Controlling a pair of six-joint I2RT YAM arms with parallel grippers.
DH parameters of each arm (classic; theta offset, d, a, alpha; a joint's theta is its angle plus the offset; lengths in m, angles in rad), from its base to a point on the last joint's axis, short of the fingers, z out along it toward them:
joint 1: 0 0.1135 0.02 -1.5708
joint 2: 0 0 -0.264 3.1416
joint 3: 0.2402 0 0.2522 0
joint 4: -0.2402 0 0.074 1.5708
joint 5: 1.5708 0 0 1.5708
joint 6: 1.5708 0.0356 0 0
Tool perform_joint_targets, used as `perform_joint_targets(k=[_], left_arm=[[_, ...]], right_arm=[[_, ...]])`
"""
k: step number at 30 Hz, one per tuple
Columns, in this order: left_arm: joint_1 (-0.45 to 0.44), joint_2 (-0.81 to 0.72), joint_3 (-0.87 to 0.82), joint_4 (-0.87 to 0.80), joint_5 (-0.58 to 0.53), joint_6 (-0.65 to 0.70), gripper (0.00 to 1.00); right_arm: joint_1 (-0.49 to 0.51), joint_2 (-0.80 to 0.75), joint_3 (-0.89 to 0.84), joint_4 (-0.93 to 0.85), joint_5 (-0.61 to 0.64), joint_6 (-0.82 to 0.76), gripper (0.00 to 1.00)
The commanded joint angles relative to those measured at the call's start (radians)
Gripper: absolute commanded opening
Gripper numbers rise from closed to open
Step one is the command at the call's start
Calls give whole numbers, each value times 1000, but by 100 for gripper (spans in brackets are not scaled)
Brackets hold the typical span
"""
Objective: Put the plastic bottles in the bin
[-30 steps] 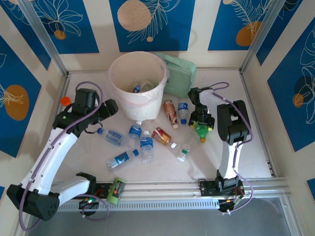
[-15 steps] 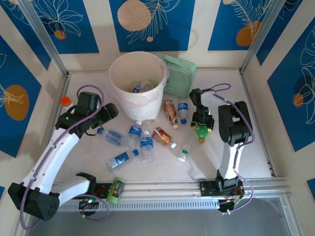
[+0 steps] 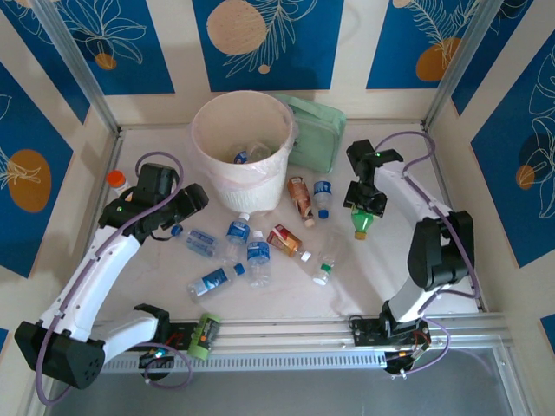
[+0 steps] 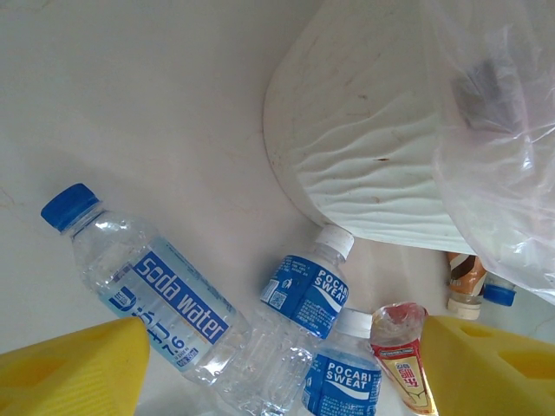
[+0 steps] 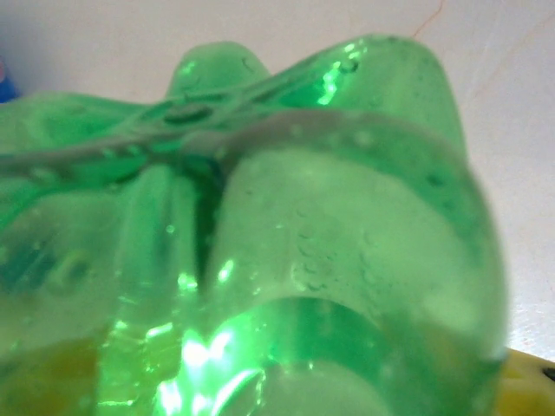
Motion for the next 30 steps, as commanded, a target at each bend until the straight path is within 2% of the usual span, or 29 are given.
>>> perform_joint_targets(k=[1, 8, 17, 22, 30], left_arm=[[13, -8, -19, 0, -9, -19, 81], [12, 1, -19, 10, 6, -23, 80], [14, -9, -52, 18, 20, -45, 80], [13, -9, -52, 20, 22, -50, 80], [13, -19, -59, 6, 18, -50, 80]], right_arm=[[36, -73, 81, -39, -51, -4, 61], [79, -167, 201, 1, -244, 38, 60], [214, -194, 416, 87, -309, 60, 60], [237, -132, 547, 146, -389, 65, 60], [272, 85, 836, 151, -463, 71, 60]])
